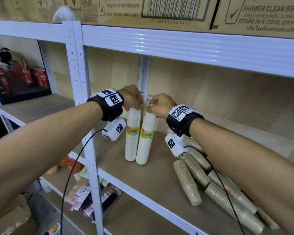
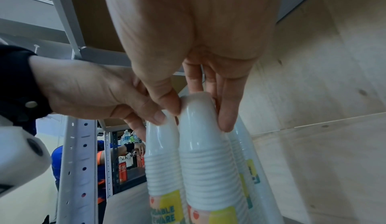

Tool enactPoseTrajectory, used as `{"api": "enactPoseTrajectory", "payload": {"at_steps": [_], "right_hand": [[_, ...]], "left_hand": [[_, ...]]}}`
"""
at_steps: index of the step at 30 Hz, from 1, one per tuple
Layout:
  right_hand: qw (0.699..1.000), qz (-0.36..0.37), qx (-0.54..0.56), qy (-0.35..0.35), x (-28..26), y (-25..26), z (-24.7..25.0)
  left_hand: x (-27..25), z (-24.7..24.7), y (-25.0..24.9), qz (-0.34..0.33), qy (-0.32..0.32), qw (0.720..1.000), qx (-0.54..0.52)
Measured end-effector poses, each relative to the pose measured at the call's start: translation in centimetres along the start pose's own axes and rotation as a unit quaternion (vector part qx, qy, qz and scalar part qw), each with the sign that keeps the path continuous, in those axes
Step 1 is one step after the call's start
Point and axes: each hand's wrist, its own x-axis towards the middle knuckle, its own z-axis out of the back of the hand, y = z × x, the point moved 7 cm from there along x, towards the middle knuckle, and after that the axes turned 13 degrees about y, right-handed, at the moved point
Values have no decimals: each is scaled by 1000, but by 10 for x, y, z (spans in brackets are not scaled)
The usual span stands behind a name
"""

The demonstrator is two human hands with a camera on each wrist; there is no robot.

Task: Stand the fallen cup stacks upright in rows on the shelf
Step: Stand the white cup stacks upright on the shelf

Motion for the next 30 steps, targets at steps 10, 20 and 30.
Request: {"api": "enactPoseTrajectory", "payload": {"at_steps": [10, 20, 30], "right_hand": [[1000, 16, -9, 4, 15, 13, -22], [999, 26, -23, -7, 15, 16, -20], [998, -1, -38, -51, -3, -12, 26]], "left_hand": [[0, 5, 27, 6, -14, 1000, -9], [-5, 13, 20, -7, -52, 997, 49], [-15, 23, -39, -92, -51, 994, 33]]}}
